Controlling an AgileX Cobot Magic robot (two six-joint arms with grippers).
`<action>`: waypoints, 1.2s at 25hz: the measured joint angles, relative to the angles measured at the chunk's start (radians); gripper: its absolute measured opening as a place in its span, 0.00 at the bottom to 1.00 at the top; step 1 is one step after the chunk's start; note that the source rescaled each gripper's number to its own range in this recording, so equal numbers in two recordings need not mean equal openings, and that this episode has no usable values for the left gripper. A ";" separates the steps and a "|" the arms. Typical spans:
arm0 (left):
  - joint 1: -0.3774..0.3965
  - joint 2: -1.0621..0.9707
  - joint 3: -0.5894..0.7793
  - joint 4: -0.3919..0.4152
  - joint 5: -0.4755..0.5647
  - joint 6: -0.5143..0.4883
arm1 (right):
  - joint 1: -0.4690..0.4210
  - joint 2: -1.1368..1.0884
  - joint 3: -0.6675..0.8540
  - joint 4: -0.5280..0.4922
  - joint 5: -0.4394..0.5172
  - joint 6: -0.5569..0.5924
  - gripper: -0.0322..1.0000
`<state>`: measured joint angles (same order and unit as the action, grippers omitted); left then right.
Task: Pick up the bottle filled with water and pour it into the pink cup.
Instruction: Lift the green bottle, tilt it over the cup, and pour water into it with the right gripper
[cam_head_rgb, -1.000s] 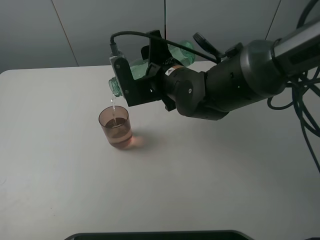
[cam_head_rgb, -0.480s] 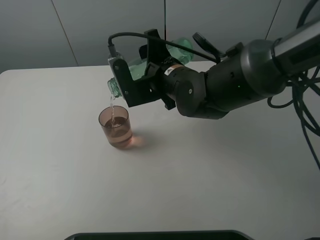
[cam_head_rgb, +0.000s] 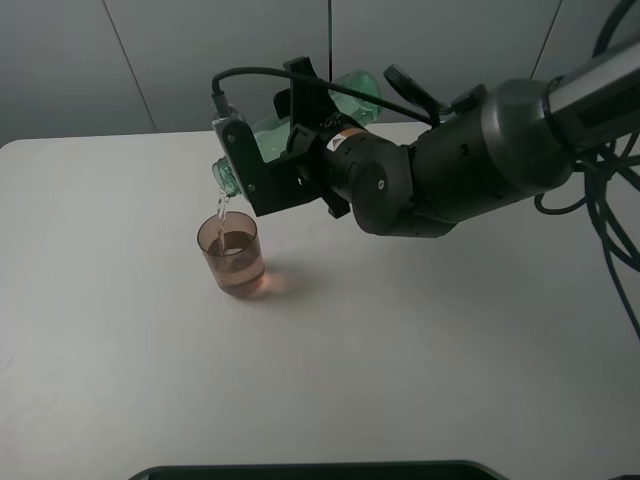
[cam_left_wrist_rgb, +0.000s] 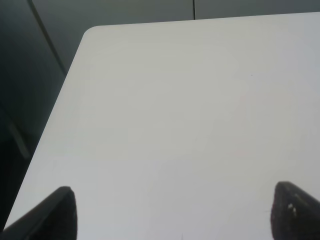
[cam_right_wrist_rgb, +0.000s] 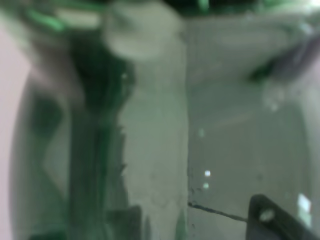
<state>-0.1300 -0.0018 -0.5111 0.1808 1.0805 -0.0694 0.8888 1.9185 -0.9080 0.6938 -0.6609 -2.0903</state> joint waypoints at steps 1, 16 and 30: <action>0.000 0.000 0.000 0.000 0.000 0.000 | 0.000 0.000 0.000 -0.002 -0.002 0.000 0.03; 0.000 0.000 0.000 0.000 0.000 0.000 | 0.000 0.000 0.000 -0.021 -0.006 0.000 0.03; 0.000 0.000 0.000 0.000 0.000 0.000 | 0.000 0.000 -0.001 0.043 -0.006 0.408 0.03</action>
<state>-0.1300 -0.0018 -0.5111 0.1808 1.0805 -0.0694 0.8888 1.9185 -0.9087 0.7371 -0.6670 -1.6824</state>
